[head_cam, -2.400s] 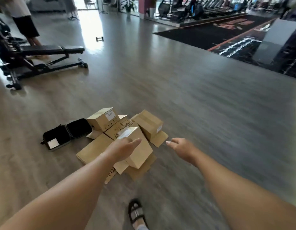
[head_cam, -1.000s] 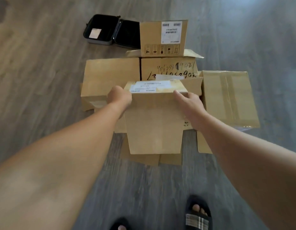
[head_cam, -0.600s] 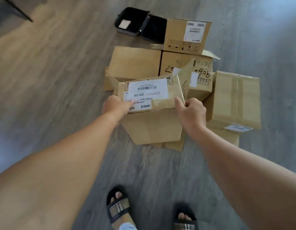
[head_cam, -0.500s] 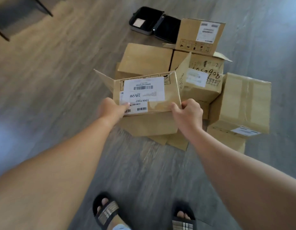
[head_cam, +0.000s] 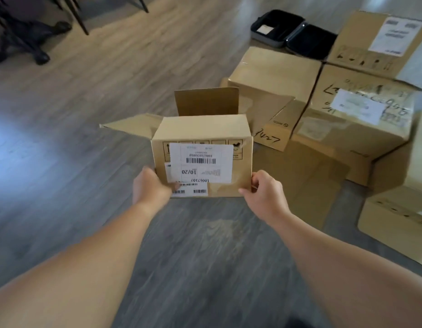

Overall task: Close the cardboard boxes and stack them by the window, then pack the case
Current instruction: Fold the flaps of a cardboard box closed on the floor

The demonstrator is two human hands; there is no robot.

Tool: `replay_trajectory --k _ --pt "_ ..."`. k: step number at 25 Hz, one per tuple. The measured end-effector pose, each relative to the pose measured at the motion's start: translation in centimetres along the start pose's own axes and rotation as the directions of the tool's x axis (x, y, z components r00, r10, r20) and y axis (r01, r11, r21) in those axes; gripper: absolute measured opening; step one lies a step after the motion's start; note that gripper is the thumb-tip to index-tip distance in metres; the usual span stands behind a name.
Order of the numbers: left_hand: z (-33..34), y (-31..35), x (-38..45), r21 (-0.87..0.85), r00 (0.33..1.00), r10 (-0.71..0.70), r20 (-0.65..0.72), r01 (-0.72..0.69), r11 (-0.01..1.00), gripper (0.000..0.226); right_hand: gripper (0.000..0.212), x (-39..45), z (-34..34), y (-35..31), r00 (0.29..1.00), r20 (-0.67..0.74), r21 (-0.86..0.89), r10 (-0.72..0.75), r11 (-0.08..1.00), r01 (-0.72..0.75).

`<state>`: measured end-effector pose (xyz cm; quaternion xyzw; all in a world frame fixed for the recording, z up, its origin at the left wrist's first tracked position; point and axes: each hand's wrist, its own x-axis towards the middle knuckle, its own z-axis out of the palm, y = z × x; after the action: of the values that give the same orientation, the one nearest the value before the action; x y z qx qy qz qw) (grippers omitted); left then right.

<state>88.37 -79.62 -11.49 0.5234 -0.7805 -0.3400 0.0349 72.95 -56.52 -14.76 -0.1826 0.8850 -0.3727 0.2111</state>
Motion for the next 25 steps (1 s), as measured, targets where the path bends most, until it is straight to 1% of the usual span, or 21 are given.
replay_trajectory --k 3,4,7,8,10,12,13,15,16,17,18,19,20,21,22,24,25 --pt "1.3 -3.6 1.8 -0.028 0.998 0.048 -0.032 -0.049 0.998 0.021 0.023 1.7 3.3 1.1 0.998 0.025 -0.08 -0.049 0.995 0.051" --pt "1.8 -4.6 2.4 -0.042 0.998 0.049 -0.045 -0.05 0.998 0.017 0.02 2.1 4.5 1.4 0.996 0.042 -0.118 -0.075 0.99 0.079" --pt "3.2 -7.5 3.7 -0.024 0.998 0.022 -0.05 -0.023 0.999 0.027 0.011 2.5 8.0 2.6 0.982 0.149 -0.236 -0.114 0.961 0.147" --pt "3.6 -8.2 4.0 -0.006 0.999 0.005 -0.039 -0.005 1.0 0.029 0.013 2.5 9.1 2.9 0.974 0.194 -0.28 -0.116 0.945 0.168" --pt "4.1 -9.4 4.4 -0.024 0.997 -0.072 -0.022 0.072 0.997 0.027 0.025 2.1 11.0 3.4 0.945 0.312 -0.341 -0.1 0.916 0.209" --pt "4.1 -9.9 4.7 -0.083 0.987 -0.155 -0.026 0.153 0.985 0.022 0.036 1.5 12.6 3.1 0.895 0.43 -0.387 -0.123 0.87 0.305" --pt "4.1 -9.9 4.8 -0.103 0.985 -0.173 -0.03 0.169 0.98 0.021 0.041 1.6 13.4 3.1 0.868 0.477 -0.405 -0.142 0.84 0.36" --pt "4.1 -9.5 5.0 -0.142 0.983 -0.182 -0.033 0.175 0.974 0.018 0.047 1.5 14.2 3.2 0.828 0.552 -0.451 -0.101 0.799 0.399" --pt "4.1 -9.1 5.0 -0.168 0.979 -0.195 -0.056 0.183 0.969 0.016 0.046 1.5 14.0 3.2 0.824 0.565 -0.421 -0.049 0.842 0.338" --pt "4.2 -8.7 4.9 -0.205 0.971 -0.22 -0.098 0.197 0.959 0.015 0.039 1.6 13.5 3.0 0.849 0.527 -0.228 0.04 0.969 0.096" --pt "4.2 -8.1 4.8 -0.254 0.955 -0.26 -0.145 0.218 0.942 0.016 0.027 1.9 12.5 2.3 0.834 0.524 0.069 0.176 0.966 -0.247" --pt "4.3 -7.4 4.7 -0.306 0.933 -0.306 -0.188 0.241 0.921 0.017 0.016 2.9 11.3 2.1 0.804 0.517 0.43 0.294 0.723 -0.541" --pt "4.3 -6.6 4.5 -0.348 0.911 -0.344 -0.228 0.254 0.902 0.018 0.014 4.1 9.7 1.5 0.828 0.417 0.654 0.376 0.508 -0.56" --pt "4.5 -5.9 4.4 -0.364 0.896 -0.362 -0.258 0.257 0.895 0.021 0.017 5.9 8.4 1.4 0.862 0.308 0.731 0.401 0.48 -0.485" --pt "4.6 -5.3 4.4 -0.351 0.894 -0.359 -0.269 0.256 0.901 0.023 0.024 7.3 6.9 0.7 0.896 0.238 0.762 0.375 0.5 -0.411" --pt "4.8 -4.9 4.4 -0.259 0.913 -0.328 -0.242 0.265 0.929 0.024 0.051 9.7 4.8 -1.0 0.945 0.235 0.849 0.228 0.425 -0.314" --pt "4.8 -4.8 4.4 -0.206 0.925 -0.304 -0.227 0.259 0.944 0.029 0.061 10.6 4.2 -2.0 0.958 0.231 0.87 0.17 0.405 -0.282"
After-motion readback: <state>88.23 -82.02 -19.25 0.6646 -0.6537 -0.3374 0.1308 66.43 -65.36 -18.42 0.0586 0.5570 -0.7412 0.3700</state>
